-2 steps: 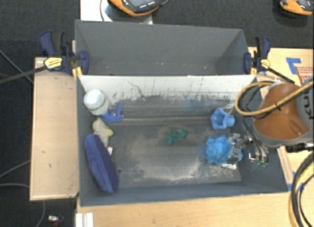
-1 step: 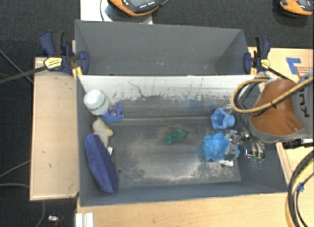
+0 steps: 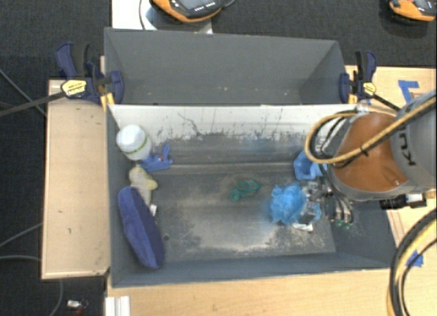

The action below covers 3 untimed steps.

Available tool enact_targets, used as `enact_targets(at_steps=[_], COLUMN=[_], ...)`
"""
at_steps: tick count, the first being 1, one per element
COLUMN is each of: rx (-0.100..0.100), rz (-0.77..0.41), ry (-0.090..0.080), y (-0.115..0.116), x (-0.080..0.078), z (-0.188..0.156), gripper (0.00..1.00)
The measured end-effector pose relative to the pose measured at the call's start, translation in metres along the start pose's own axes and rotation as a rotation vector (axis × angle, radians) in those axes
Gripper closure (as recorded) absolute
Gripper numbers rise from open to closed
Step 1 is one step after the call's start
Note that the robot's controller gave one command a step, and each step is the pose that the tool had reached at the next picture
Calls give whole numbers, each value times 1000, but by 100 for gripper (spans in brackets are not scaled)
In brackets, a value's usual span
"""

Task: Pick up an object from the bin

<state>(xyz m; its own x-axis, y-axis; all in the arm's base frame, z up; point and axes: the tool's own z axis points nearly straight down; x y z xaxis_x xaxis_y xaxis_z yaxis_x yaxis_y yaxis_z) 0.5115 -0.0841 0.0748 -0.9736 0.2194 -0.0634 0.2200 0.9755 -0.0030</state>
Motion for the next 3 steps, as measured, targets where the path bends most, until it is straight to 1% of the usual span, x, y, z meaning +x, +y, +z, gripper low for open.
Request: enact_targets(at_steps=[1,2,3], rx=[-3,-1,-5], rz=[6,19,0], ry=[-1,-4,-6], y=[10,25,-28], x=[4,7,7], z=[-1,-5,-1], gripper=[100,100,100])
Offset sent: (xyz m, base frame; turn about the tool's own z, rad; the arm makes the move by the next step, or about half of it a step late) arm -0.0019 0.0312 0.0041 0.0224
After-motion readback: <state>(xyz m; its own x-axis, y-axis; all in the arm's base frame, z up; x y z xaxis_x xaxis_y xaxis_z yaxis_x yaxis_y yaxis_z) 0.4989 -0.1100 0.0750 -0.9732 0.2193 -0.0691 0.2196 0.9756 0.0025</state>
